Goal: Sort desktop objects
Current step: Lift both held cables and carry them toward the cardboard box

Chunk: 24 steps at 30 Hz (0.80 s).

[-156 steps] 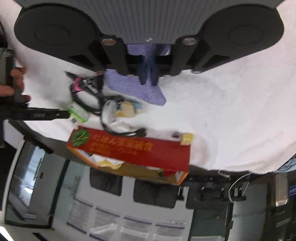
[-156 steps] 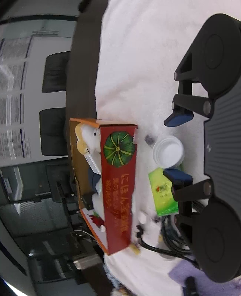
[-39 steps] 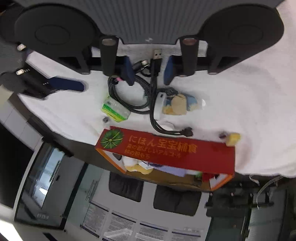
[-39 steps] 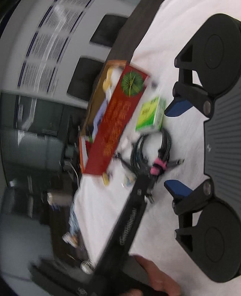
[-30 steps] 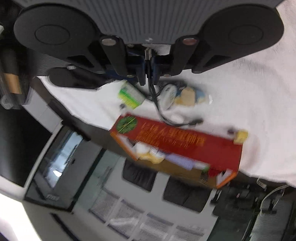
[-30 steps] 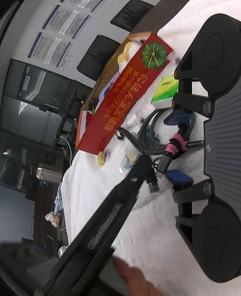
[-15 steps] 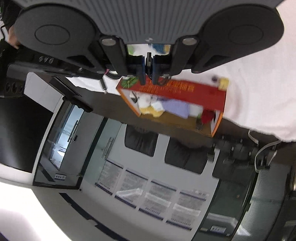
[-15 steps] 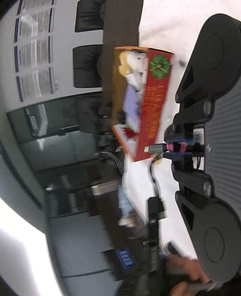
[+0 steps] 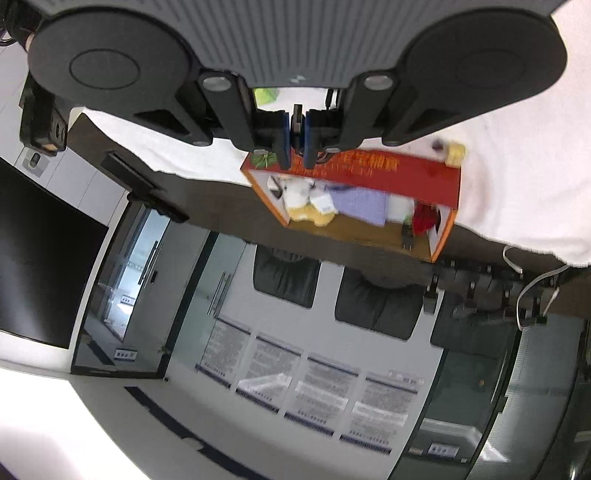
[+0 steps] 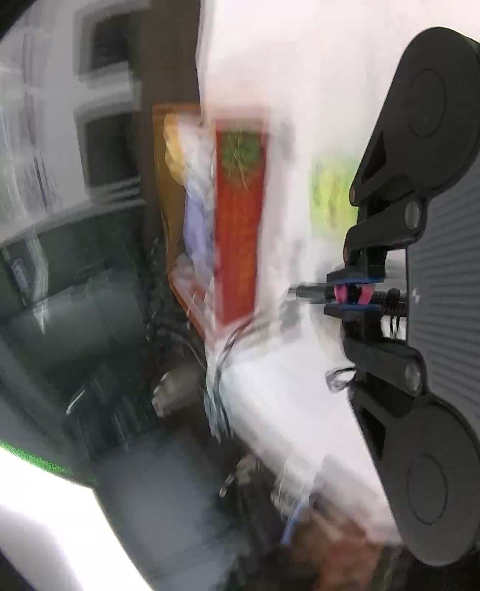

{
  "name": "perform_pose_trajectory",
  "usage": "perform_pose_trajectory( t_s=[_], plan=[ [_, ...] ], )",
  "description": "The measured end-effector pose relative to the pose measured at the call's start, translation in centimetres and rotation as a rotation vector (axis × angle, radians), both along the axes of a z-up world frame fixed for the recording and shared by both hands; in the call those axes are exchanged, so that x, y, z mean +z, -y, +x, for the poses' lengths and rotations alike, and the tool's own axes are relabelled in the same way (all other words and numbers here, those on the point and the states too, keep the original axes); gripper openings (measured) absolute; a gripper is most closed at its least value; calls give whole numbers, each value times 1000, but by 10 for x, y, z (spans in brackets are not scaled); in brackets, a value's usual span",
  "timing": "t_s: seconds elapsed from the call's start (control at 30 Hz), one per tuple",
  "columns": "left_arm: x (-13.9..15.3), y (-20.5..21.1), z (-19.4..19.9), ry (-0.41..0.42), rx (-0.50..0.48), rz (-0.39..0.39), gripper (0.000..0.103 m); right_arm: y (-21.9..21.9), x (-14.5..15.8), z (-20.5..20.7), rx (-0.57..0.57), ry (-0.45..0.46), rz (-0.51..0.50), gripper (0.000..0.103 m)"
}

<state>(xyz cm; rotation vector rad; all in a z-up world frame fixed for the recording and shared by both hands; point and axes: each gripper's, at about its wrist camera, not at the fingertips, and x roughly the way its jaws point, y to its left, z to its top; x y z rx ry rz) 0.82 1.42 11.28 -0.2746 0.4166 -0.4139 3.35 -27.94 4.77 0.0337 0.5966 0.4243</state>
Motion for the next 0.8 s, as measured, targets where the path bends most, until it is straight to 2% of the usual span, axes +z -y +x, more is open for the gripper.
perform_pose_trajectory(
  t_s=[0.1,0.23,0.3,0.37,0.43,0.47,0.5,0.53,0.57,0.6,0.63,0.67,0.7,0.73,0.77,0.8],
  plan=[
    [-4,4,0,0,-4,18,7,15,2,2,22,-52,105,7],
    [-4,7,-5,14,-18,34,7,11,-1,-7,31,-25,104,11],
    [-7,10,-6,12,-29,46,7,8,-4,-8,46,-25,186,12],
    [-13,11,-8,6,-49,62,7,12,-8,-8,92,-64,312,13],
    [-24,13,-11,-13,-49,81,7,11,-17,-8,140,-141,436,26],
    [-31,12,-12,-28,-42,95,7,4,-24,-8,154,-166,451,40],
    [-38,11,-11,-48,-29,111,7,-7,-29,-11,166,-164,422,57],
    [-48,9,-10,-83,-7,126,7,-17,-31,-17,177,-136,386,56],
    [-57,7,-7,-126,9,146,7,-28,-31,-24,195,-97,350,45],
    [-65,8,-5,-164,12,167,8,-39,-29,-31,218,-62,311,29],
    [-75,8,-3,-206,8,192,8,-49,-26,-35,233,-45,275,24],
    [-82,9,-3,-239,11,212,8,-59,-24,-37,247,-34,237,14],
    [-87,8,-5,-246,12,213,11,-68,-22,-39,267,-39,199,14],
    [-90,4,-8,-245,12,205,15,-73,-22,-41,279,-48,167,14],
    [-89,1,-10,-244,18,199,29,-78,-22,-44,287,-47,136,14],
    [-87,-5,-13,-237,39,188,49,-81,-22,-50,303,-38,98,14]
  ],
)
